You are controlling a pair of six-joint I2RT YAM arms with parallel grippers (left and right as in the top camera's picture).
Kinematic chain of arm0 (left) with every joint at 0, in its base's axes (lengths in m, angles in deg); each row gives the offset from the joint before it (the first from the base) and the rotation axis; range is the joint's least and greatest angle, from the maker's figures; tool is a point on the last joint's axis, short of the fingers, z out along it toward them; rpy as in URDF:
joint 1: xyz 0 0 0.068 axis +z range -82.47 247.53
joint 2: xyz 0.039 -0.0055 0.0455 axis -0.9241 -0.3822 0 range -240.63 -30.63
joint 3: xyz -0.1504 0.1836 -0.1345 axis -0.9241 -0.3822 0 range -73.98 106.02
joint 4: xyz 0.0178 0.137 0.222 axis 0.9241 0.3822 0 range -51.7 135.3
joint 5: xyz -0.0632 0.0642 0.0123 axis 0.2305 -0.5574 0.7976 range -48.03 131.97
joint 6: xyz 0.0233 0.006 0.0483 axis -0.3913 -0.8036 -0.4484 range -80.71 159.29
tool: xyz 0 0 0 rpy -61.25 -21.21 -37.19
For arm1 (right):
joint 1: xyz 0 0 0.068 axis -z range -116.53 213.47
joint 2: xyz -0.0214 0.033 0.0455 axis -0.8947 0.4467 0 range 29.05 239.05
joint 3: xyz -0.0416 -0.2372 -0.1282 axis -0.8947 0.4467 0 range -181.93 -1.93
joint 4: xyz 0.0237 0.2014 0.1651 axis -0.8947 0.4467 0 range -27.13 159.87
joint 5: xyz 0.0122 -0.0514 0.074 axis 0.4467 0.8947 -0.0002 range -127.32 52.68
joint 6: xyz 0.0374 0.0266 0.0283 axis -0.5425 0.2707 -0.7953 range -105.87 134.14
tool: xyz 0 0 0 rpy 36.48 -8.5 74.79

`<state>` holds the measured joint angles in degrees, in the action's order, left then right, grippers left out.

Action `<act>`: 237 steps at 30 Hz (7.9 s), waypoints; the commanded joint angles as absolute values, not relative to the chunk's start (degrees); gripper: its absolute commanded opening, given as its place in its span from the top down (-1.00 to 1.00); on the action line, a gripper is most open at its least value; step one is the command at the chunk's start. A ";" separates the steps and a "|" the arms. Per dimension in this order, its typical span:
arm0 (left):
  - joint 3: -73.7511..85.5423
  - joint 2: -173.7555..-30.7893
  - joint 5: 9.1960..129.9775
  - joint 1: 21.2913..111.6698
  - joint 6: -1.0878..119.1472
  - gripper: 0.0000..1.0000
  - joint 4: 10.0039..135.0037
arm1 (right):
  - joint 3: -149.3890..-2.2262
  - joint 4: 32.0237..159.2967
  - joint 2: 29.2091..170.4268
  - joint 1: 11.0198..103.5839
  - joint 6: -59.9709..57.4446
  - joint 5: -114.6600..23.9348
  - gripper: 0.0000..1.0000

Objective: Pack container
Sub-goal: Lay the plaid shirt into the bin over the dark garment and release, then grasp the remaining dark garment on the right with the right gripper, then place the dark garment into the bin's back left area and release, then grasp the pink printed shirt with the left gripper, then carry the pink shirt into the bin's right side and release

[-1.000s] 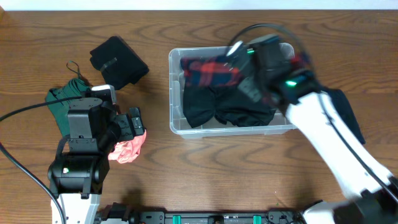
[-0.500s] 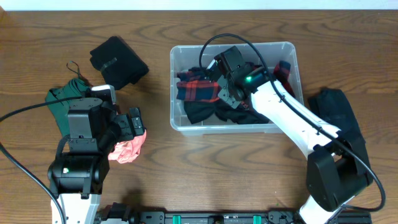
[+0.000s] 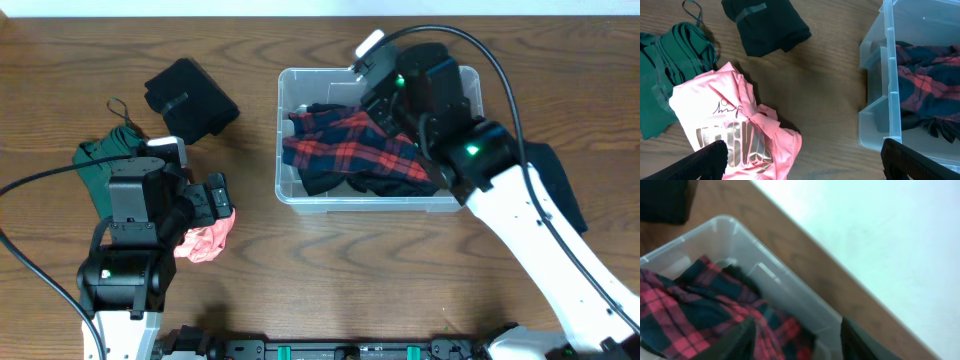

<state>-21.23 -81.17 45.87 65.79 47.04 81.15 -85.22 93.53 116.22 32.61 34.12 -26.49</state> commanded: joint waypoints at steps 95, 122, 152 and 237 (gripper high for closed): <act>-20.03 -81.21 45.85 65.51 47.52 -0.96 81.59 | -70.44 95.37 101.01 60.39 27.35 -18.64 0.97; -20.03 -81.21 45.85 65.51 47.52 -0.96 82.44 | -70.49 70.14 132.46 29.36 47.04 -30.25 0.98; -20.03 -81.21 45.83 65.51 47.52 -0.96 82.42 | -74.11 73.03 144.46 29.88 26.82 -30.05 0.72; -5.01 -131.16 87.73 31.83 77.97 0.88 17.28 | -74.24 109.03 100.51 67.21 12.24 -17.81 0.24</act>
